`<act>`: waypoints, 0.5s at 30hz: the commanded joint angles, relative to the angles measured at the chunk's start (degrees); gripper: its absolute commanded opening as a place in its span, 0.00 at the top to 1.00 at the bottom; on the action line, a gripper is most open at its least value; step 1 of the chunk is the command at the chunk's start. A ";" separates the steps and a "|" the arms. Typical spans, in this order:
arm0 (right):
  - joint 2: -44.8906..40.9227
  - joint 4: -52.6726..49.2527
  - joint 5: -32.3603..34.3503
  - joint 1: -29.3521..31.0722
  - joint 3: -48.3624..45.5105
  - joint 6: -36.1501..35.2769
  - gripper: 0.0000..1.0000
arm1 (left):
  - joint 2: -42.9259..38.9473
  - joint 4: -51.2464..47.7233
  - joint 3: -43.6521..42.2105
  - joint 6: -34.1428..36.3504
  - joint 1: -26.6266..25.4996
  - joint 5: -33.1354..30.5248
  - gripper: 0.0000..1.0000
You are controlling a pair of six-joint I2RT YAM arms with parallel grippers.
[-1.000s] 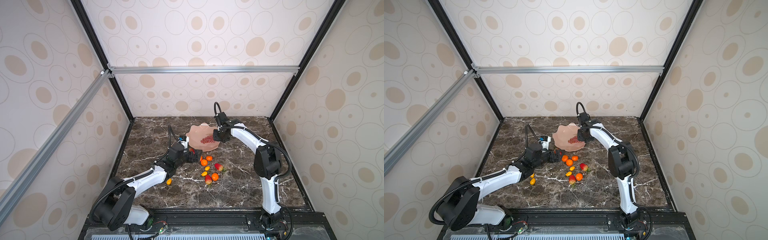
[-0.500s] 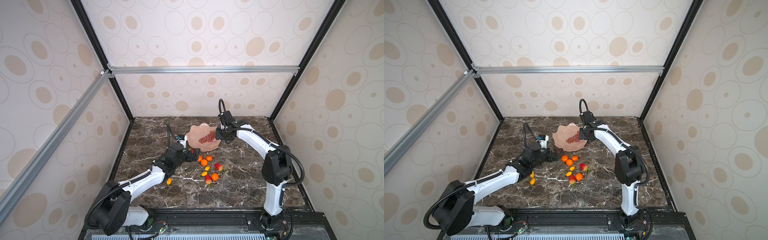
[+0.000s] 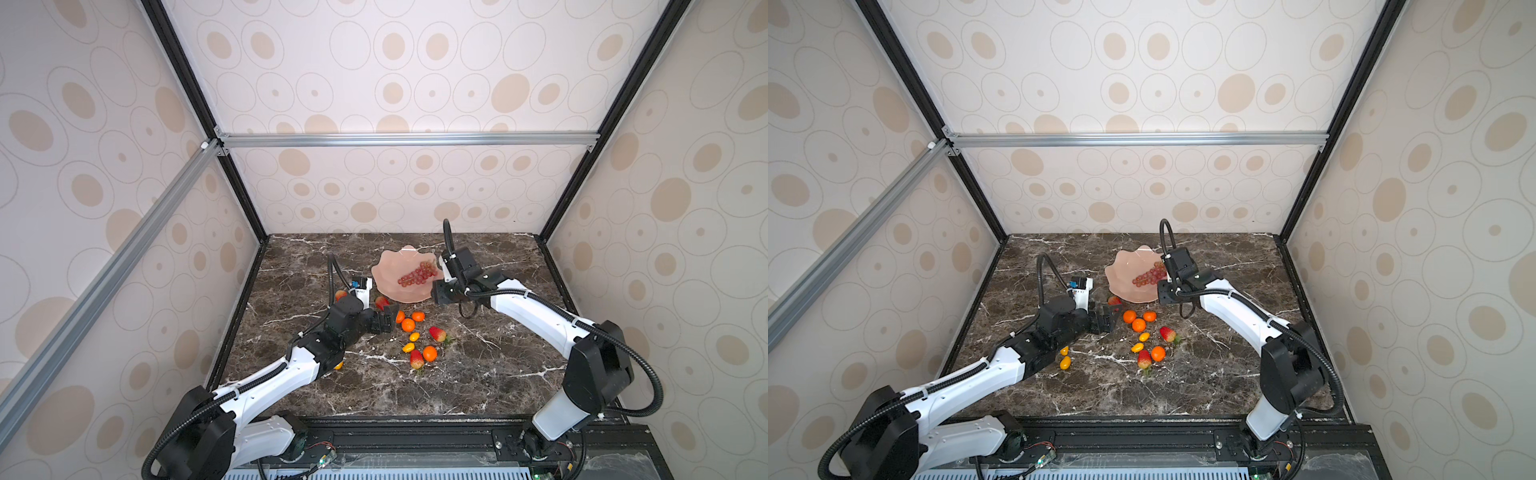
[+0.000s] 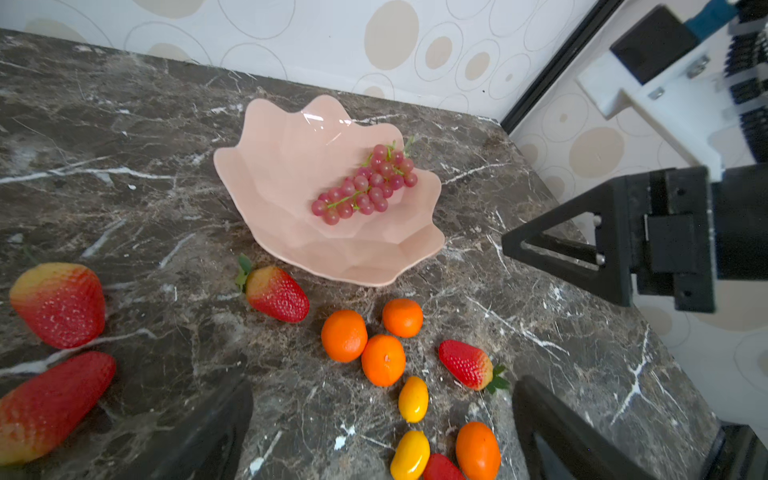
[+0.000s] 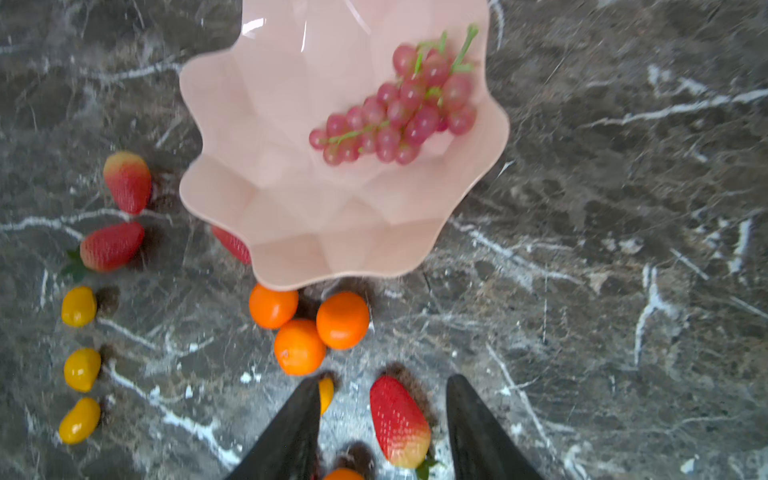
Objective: Place and organize the fake fruits in the fruit bowl
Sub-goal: 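Lower the grapes into the bowl, open the right gripper and withdraw, then move the right gripper down over the tangerines beside the strawberries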
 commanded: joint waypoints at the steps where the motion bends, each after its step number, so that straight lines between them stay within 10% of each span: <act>1: -4.23 -0.19 1.64 1.56 -4.33 0.43 0.50 | -2.69 -1.45 -2.15 0.01 -1.94 -1.18 0.02; 15: -16.24 1.47 1.56 8.74 -23.33 11.86 0.52 | -0.64 9.49 -6.89 3.25 -11.63 2.39 0.02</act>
